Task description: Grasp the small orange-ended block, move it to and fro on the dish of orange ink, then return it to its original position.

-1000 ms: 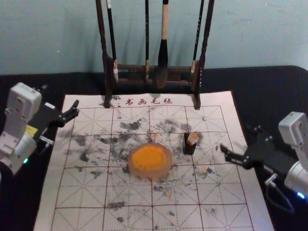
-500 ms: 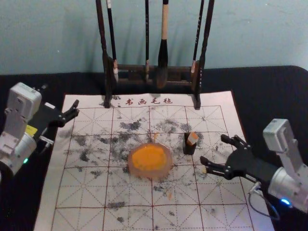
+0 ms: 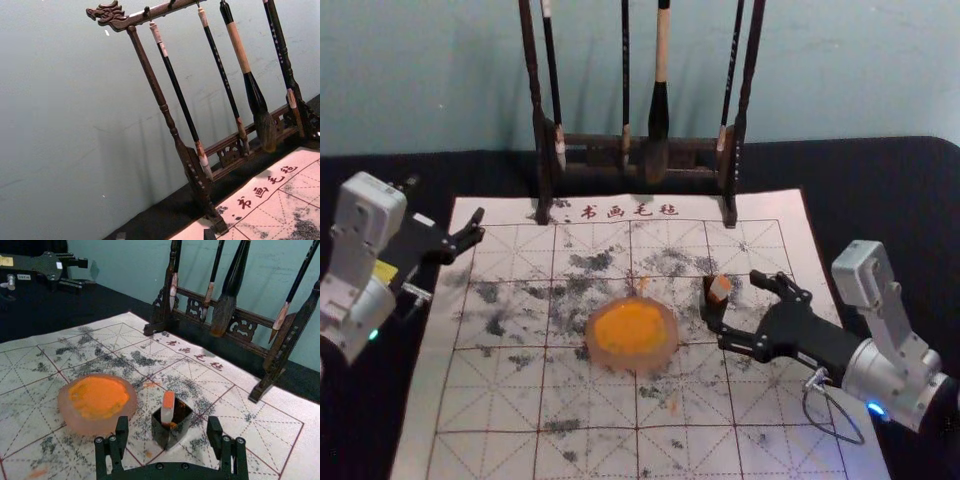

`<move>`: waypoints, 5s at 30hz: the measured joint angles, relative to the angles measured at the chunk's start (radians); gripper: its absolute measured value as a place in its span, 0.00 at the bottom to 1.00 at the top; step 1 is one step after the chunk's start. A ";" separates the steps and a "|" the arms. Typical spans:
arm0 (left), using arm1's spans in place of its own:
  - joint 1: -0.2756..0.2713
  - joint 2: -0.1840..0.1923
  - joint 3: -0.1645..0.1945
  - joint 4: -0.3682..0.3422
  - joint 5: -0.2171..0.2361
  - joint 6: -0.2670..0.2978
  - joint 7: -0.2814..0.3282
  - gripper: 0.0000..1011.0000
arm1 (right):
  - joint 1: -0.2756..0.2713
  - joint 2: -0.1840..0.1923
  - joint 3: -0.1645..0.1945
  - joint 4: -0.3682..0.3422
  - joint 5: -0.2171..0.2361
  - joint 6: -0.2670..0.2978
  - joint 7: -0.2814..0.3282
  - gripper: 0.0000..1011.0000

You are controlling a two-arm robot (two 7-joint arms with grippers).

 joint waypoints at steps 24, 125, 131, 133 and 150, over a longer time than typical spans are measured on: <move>0.000 0.000 0.000 0.000 0.000 0.000 0.000 0.99 | 0.023 -0.092 0.036 0.042 -0.039 0.020 0.010 0.99; 0.000 0.000 0.000 0.000 0.000 0.000 0.000 0.99 | 0.122 -0.095 -0.005 -0.102 0.000 0.275 0.086 0.13; 0.000 0.000 0.000 0.000 0.000 0.000 0.000 0.99 | 0.159 -0.118 -0.047 -0.055 -0.026 0.291 0.084 0.13; 0.000 0.000 0.000 0.000 0.000 0.000 0.000 0.99 | 0.167 -0.124 -0.055 -0.045 -0.033 0.295 0.082 0.13; 0.000 0.000 0.000 0.000 0.000 0.000 0.000 0.99 | 0.219 -0.170 -0.100 0.022 -0.069 0.309 0.090 0.13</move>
